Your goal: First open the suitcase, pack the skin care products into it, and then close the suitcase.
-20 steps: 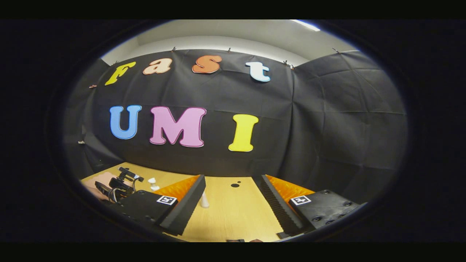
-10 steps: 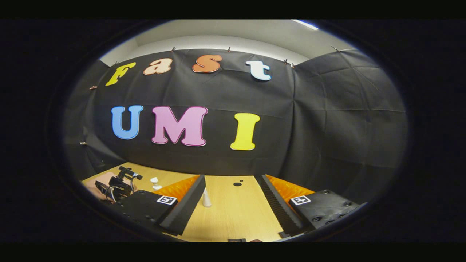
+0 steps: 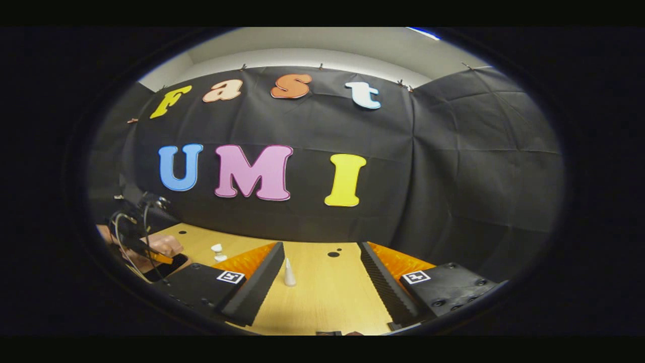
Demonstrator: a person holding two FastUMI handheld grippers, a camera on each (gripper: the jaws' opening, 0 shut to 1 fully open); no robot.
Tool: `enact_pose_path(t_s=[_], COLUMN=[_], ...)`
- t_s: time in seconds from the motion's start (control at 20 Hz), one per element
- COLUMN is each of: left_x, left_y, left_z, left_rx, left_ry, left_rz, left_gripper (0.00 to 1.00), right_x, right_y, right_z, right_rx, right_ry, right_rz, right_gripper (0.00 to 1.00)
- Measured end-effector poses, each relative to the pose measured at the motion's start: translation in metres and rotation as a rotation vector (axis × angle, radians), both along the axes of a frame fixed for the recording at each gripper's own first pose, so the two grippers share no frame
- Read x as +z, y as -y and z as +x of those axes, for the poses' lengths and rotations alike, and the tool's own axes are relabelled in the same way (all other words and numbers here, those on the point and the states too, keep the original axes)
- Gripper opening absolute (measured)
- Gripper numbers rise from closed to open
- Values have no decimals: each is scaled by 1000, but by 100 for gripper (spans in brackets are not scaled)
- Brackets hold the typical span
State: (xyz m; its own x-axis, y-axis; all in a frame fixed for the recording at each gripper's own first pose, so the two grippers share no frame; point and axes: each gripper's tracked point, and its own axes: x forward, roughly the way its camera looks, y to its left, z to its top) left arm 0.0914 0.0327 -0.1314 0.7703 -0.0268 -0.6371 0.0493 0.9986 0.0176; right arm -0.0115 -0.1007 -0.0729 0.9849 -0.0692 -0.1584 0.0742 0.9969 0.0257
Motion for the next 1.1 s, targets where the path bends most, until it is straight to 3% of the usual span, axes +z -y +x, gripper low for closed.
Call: enact_pose_path(t_s=[0.2,0.4,0.6,0.85,1.1], left_x=[60,110,145,103,-25], left_y=[-59,-156,-290,-430,-554], left_z=[-8,-12,-29,-38,-39], left_rx=[33,157,282,350,514], left_ry=[63,152,214,143,-34], left_rz=[3,30,231,232,140], left_gripper=[12,12,12,11,12], right_x=[-1,-12,1,-6,-17], right_y=[-12,-31,-54,-109,-142], right_z=[10,27,44,65,81], right_rx=[52,123,99,47,1], right_ry=[7,-8,24,-6,-74], right_rz=[16,-10,-36,-11,-3], right_gripper=[98,97,97,97,97])
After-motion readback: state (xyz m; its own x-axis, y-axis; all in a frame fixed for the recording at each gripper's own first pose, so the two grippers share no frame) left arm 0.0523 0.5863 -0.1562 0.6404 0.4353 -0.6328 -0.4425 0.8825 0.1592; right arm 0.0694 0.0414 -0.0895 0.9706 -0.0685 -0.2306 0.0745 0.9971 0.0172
